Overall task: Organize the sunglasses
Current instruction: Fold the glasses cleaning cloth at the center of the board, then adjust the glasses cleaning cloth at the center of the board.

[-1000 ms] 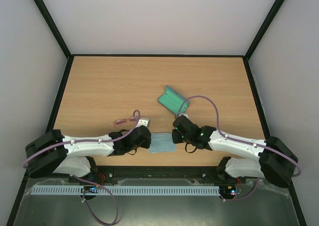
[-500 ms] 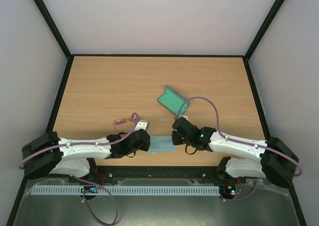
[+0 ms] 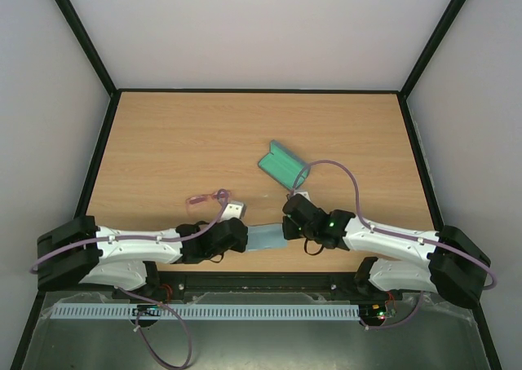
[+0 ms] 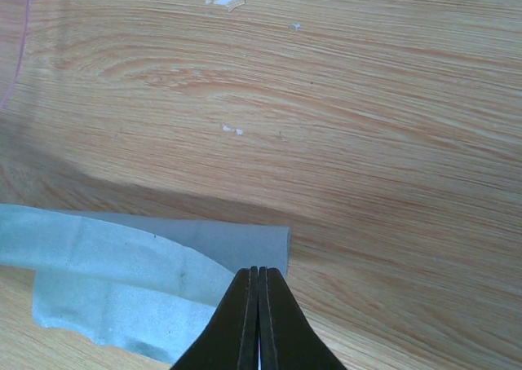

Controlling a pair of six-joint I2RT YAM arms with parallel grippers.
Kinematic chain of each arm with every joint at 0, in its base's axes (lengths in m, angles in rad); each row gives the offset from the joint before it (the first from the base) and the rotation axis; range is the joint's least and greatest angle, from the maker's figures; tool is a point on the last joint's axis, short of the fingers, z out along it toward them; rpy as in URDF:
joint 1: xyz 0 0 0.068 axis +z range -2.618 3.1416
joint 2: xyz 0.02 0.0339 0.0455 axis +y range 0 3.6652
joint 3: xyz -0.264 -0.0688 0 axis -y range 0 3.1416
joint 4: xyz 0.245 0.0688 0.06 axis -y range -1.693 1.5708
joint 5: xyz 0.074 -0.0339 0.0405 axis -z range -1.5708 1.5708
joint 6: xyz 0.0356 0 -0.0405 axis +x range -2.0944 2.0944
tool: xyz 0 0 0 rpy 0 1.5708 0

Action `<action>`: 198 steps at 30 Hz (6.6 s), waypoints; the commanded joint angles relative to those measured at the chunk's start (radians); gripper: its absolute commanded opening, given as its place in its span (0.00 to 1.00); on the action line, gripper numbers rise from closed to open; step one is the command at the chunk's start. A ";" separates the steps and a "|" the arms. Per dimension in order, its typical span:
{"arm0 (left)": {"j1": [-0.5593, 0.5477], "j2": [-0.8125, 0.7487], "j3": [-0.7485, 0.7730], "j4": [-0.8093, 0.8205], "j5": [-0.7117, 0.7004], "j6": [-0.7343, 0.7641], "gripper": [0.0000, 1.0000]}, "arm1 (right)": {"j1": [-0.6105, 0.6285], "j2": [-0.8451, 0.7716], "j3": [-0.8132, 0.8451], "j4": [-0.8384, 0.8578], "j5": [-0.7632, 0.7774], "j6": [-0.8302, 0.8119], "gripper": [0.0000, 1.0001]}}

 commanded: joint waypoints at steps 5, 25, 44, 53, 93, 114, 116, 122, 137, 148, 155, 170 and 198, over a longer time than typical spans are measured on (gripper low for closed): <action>-0.016 0.012 -0.039 -0.003 -0.035 -0.034 0.03 | 0.021 0.004 -0.024 -0.023 0.013 0.021 0.02; -0.050 0.025 -0.063 0.017 -0.037 -0.063 0.02 | 0.056 0.020 -0.053 0.006 0.022 0.054 0.01; -0.103 0.051 -0.060 0.049 -0.044 -0.097 0.03 | 0.067 0.003 -0.057 -0.006 0.039 0.062 0.01; -0.129 0.050 -0.064 0.045 -0.049 -0.125 0.31 | 0.067 0.018 -0.067 0.012 0.023 0.059 0.01; -0.063 -0.235 -0.104 -0.159 -0.092 -0.139 0.13 | 0.065 0.122 -0.052 0.112 -0.004 0.048 0.10; -0.052 -0.208 -0.110 -0.128 -0.071 -0.127 0.13 | 0.030 0.090 -0.052 0.114 0.011 0.031 0.01; -0.051 -0.200 -0.109 -0.123 -0.068 -0.123 0.13 | 0.021 0.092 -0.051 0.118 0.008 0.024 0.01; -0.043 -0.178 -0.108 -0.106 -0.058 -0.114 0.13 | -0.007 0.108 -0.050 0.134 -0.020 0.009 0.02; 0.007 -0.131 -0.097 -0.072 -0.015 -0.071 0.13 | -0.082 0.168 -0.017 0.162 -0.072 -0.040 0.08; 0.038 -0.115 -0.088 -0.065 0.005 -0.050 0.13 | -0.090 0.107 -0.032 0.137 -0.111 -0.067 0.22; 0.043 -0.102 -0.092 -0.047 0.018 -0.046 0.13 | -0.089 0.105 -0.072 0.160 -0.144 -0.060 0.20; 0.047 -0.121 -0.094 -0.064 0.014 -0.042 0.13 | -0.090 0.196 -0.046 0.188 -0.143 -0.054 0.10; 0.086 -0.093 -0.071 -0.050 0.038 -0.004 0.14 | -0.122 0.171 0.029 0.118 -0.051 -0.105 0.15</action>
